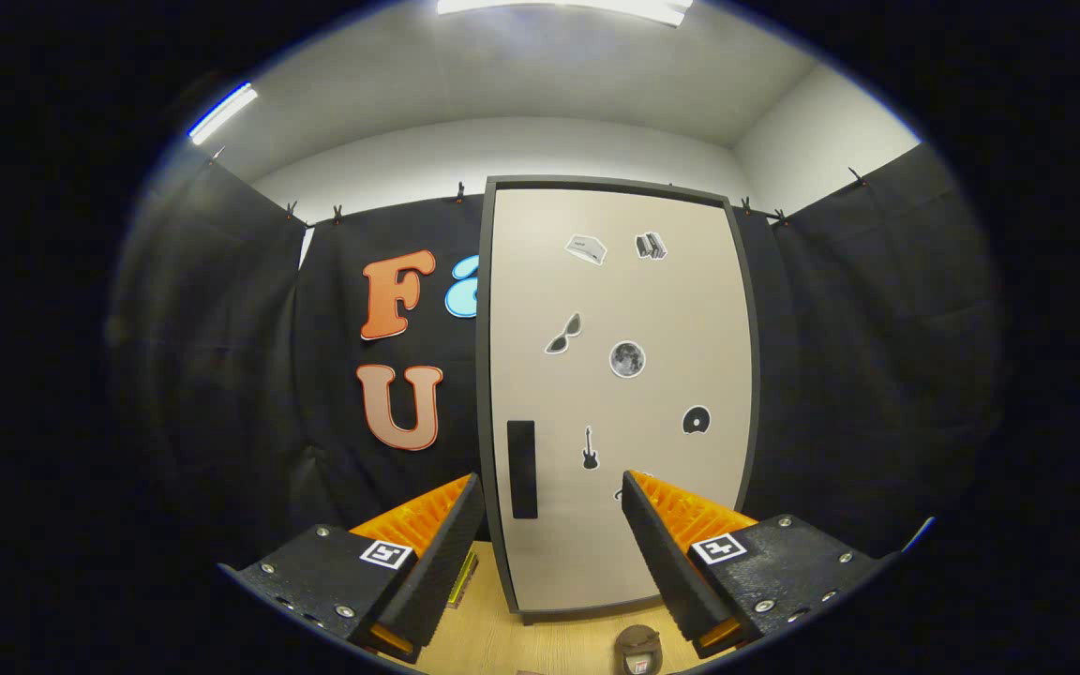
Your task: Open the shoe cabinet door, grab the shoes and put them into the shoe cabinet, then close the shoe cabinet door.
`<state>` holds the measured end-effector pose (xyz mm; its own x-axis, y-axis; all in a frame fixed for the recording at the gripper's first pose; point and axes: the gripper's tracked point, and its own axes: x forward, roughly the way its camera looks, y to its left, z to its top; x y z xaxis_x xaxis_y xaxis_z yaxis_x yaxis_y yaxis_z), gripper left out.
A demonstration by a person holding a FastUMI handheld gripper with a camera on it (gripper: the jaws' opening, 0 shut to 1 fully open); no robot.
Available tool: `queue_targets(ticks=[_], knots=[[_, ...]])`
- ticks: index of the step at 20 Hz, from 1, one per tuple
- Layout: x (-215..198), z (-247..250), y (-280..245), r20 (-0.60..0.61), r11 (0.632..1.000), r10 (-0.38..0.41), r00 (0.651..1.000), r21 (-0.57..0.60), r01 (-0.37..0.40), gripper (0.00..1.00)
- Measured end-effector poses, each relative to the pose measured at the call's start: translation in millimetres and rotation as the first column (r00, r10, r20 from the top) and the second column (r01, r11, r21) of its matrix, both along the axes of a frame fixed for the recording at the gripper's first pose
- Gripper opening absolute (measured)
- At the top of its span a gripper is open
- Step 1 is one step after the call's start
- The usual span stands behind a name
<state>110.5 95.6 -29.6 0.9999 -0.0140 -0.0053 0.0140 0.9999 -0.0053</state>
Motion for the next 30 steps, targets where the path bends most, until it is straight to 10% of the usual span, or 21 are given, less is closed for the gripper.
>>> queue_targets(ticks=[13,30], knots=[[107,-33,23,-0.017,0.999,0.035,0.999,0.012,-0.035,0.87],[177,-87,34,-0.128,1.0,0.03,0.991,0.0,-0.03,0.41]])
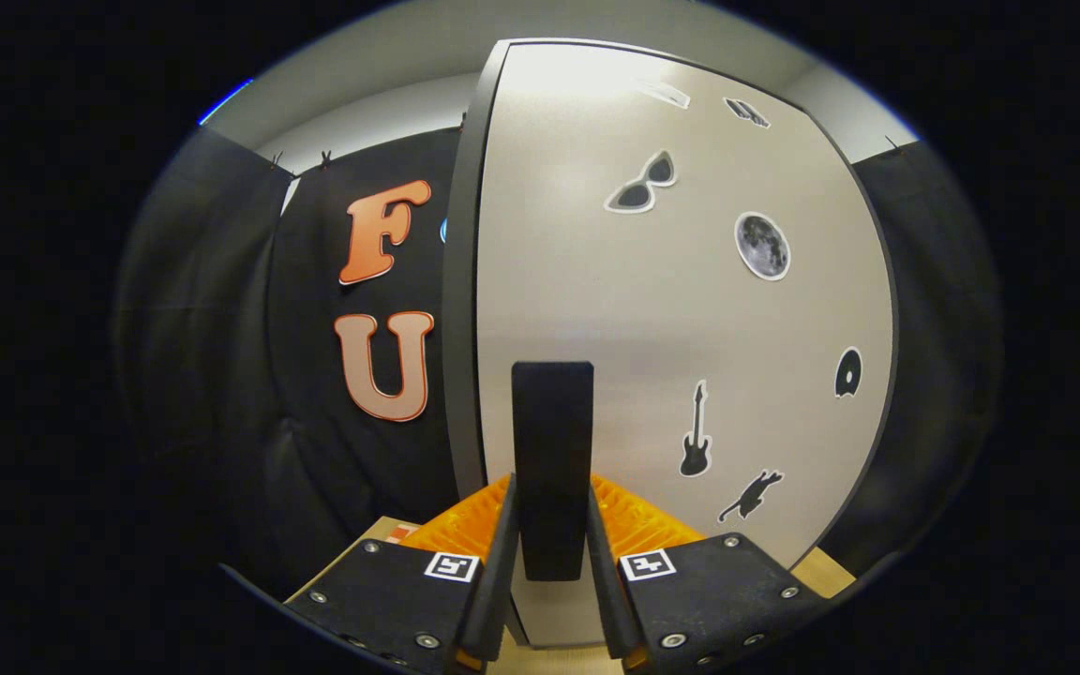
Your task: Open the shoe cabinet door, grab the shoes and put them into the shoe cabinet, then close the shoe cabinet door.
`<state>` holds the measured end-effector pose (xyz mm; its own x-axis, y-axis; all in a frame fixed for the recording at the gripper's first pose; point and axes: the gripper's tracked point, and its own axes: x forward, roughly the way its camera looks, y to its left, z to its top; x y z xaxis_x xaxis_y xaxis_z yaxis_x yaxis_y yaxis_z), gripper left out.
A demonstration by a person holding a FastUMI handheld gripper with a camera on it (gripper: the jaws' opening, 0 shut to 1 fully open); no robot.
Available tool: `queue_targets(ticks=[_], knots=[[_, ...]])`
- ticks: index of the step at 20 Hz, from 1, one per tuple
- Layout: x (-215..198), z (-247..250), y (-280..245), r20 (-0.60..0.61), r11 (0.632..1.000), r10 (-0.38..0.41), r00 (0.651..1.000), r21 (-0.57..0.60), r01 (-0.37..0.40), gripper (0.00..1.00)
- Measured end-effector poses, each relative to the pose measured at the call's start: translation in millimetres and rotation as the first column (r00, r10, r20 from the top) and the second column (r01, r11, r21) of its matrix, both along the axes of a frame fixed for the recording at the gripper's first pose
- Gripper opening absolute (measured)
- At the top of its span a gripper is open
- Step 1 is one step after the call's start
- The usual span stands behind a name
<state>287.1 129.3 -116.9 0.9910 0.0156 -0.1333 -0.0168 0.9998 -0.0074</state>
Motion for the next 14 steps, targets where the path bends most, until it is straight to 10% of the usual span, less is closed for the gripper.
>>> queue_targets(ticks=[14], knots=[[-42,4,-12,-0.004,0.998,0.025,1.0,0.059,-0.025,0.22]])
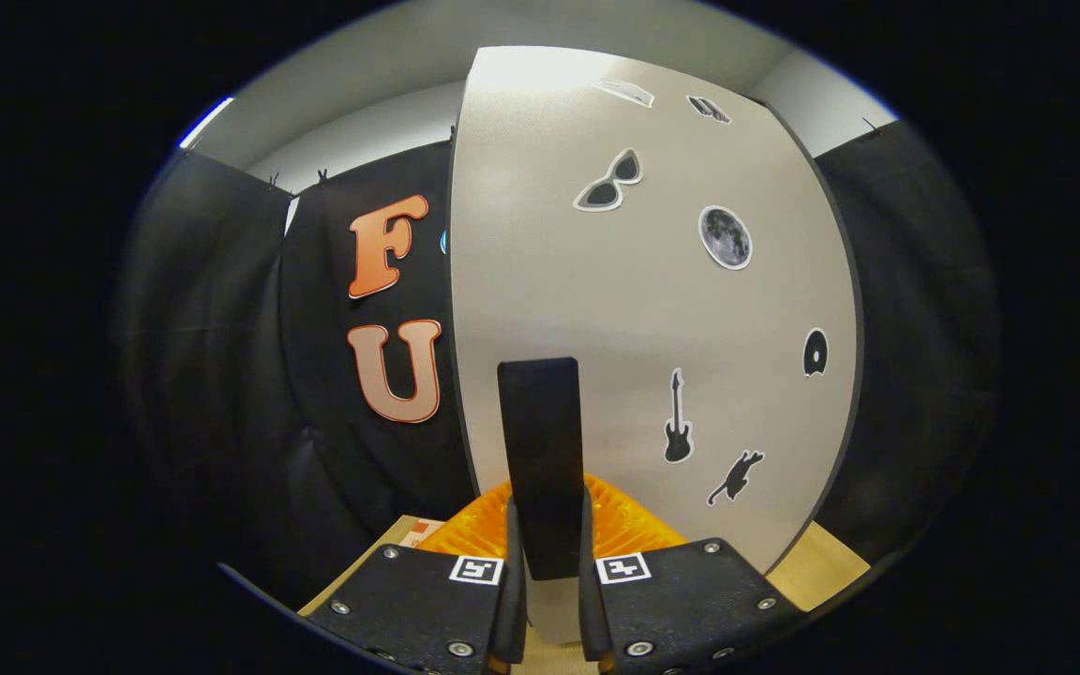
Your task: Open the shoe cabinet door, grab the shoes and put them into the shoe cabinet, then close the shoe cabinet door.
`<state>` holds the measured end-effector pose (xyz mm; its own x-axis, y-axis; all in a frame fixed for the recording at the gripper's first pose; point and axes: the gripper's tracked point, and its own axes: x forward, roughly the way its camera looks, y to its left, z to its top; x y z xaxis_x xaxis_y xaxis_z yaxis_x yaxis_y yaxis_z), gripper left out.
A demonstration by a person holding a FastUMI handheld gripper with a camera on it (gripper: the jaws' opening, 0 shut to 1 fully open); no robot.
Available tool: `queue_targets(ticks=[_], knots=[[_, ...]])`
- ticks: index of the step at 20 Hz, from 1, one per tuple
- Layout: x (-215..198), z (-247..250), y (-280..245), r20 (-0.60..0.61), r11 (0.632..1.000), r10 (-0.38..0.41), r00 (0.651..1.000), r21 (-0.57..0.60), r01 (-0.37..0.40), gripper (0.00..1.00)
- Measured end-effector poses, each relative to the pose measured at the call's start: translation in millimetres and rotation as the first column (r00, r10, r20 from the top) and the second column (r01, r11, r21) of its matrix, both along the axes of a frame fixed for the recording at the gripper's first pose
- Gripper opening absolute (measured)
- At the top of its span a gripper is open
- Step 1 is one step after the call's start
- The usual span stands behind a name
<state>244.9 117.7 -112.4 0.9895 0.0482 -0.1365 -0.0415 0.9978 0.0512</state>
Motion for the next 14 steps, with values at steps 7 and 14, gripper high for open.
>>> queue_targets(ticks=[7,14], knots=[[-27,4,-18,0.006,0.998,-0.061,0.998,-0.013,0.061,0.2],[-47,10,-36,0.011,0.995,-0.098,0.995,-0.016,0.098,0.2]])
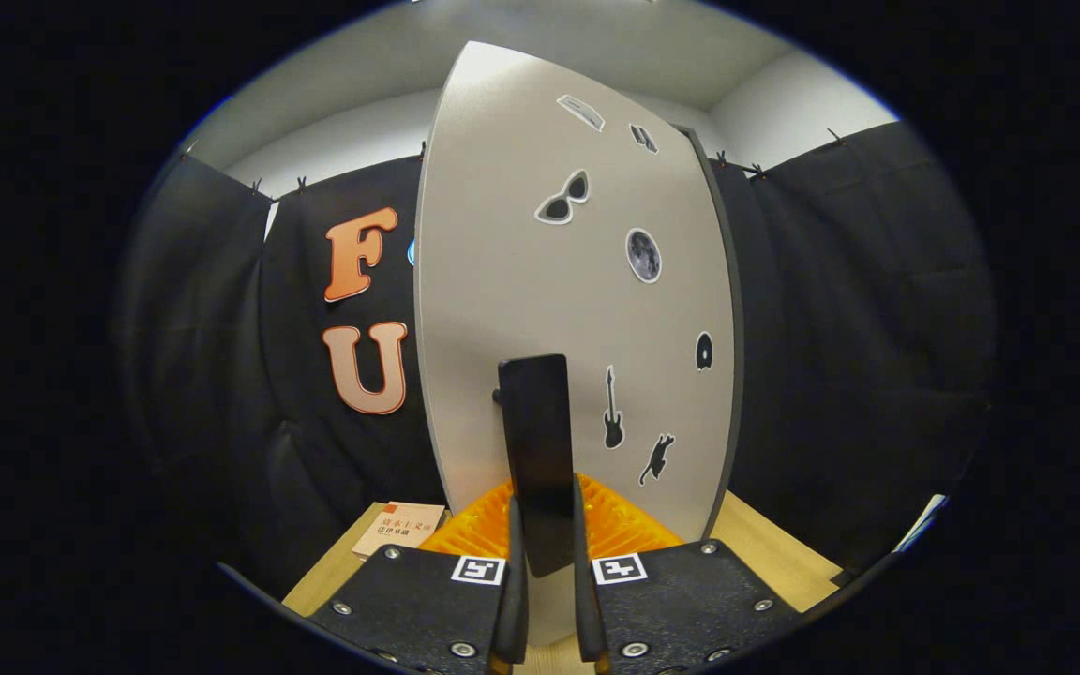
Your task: Open the shoe cabinet door, grab the shoes and put them into the shoe cabinet, then close the shoe cabinet door.
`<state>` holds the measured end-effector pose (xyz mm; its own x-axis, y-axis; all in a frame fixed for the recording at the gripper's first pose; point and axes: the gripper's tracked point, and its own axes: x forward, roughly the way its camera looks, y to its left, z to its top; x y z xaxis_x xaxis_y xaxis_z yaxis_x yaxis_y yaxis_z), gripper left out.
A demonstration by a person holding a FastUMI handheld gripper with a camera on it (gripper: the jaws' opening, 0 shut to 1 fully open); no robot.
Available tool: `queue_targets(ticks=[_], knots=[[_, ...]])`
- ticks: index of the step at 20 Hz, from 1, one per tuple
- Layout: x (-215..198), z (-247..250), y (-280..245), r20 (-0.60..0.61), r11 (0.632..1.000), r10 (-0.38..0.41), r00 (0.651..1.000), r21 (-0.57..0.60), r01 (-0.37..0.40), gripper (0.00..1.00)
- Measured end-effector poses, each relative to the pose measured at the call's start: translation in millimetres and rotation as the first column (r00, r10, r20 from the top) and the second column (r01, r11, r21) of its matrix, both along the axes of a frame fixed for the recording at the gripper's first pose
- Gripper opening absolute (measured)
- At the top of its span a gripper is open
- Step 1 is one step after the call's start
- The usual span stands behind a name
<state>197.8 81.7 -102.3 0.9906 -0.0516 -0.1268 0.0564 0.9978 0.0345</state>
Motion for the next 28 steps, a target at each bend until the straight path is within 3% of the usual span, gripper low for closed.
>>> queue_targets(ticks=[5,17,28], knots=[[-16,2,-22,0.019,1.0,0.027,0.999,-0.006,-0.027,0.2],[-46,-1,-118,0.031,0.988,0.095,0.995,0.123,-0.098,0.17],[-51,-4,-198,0.047,0.994,0.09,0.995,0.053,-0.093,0.15]])
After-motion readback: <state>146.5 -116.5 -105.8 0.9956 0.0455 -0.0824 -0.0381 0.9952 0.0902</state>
